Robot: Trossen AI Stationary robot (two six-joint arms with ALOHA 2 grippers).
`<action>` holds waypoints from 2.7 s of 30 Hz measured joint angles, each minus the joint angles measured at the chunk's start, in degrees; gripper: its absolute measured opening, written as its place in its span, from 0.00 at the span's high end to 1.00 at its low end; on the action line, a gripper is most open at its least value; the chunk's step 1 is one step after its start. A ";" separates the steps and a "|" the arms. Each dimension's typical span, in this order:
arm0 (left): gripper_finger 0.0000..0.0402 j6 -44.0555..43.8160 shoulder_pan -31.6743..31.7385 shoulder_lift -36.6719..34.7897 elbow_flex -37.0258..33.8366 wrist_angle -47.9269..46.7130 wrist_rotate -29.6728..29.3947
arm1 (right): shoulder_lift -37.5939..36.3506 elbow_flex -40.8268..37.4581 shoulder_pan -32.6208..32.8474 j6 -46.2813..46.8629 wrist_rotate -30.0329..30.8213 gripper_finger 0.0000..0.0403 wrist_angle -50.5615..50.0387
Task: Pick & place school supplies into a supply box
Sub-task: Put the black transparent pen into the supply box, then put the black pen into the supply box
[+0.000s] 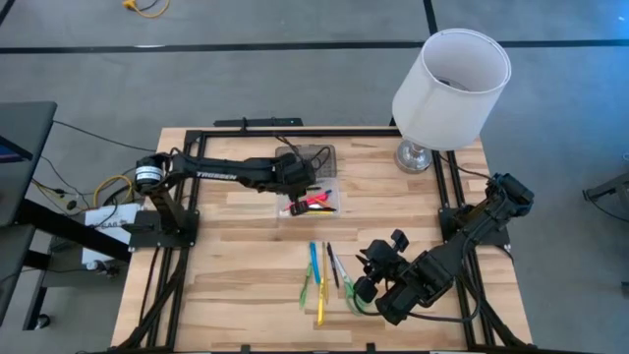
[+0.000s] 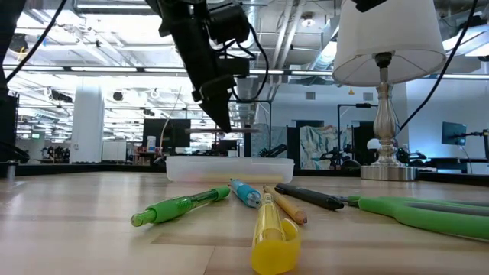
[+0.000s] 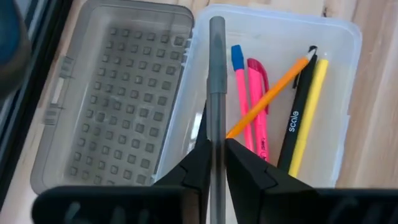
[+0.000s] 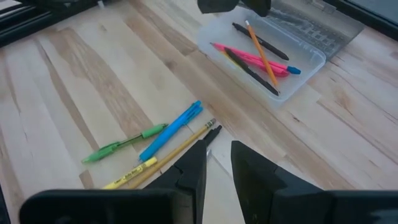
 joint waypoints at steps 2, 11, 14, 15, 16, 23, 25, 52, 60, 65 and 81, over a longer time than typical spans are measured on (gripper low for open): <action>0.90 1.20 0.32 0.00 0.00 0.00 1.16 | 0.00 0.00 0.00 0.02 0.00 0.83 0.00; 0.89 5.01 0.59 -0.02 0.00 0.11 3.19 | 0.00 0.00 -0.05 0.02 -0.02 0.83 0.46; 0.88 5.63 0.59 -0.02 0.00 0.11 3.19 | 0.00 0.00 -0.30 0.02 -0.15 0.83 0.68; 0.87 5.66 0.59 -0.02 0.00 0.11 3.17 | 0.00 0.00 -0.38 0.04 -0.22 0.83 0.70; 0.85 5.66 0.59 -0.02 0.00 0.11 3.19 | 0.00 0.00 -0.42 0.02 -0.22 0.83 0.86; 0.69 3.70 0.59 -0.04 0.00 -0.01 2.80 | 0.00 0.00 -0.83 0.02 -0.24 0.83 1.74; 0.65 1.28 0.59 -0.07 0.00 -0.65 3.41 | 0.00 0.00 -0.83 0.02 -0.28 0.83 1.77; 0.60 -18.00 -31.12 -8.70 -0.02 -7.93 3.34 | -0.04 -16.69 -11.10 4.42 -23.32 0.83 31.99; 0.60 -30.20 -39.09 -8.79 -0.02 -12.37 -7.94 | 2.27 -18.21 -15.87 2.17 -30.74 0.83 34.85; 0.60 -38.32 -43.53 -8.76 -0.02 -15.22 -14.17 | 6.85 -17.60 -16.35 0.62 -32.98 0.83 38.07; 0.60 -54.20 -50.29 -9.03 -0.02 -18.52 -17.58 | 13.55 -12.81 -16.04 1.51 -28.93 0.74 35.91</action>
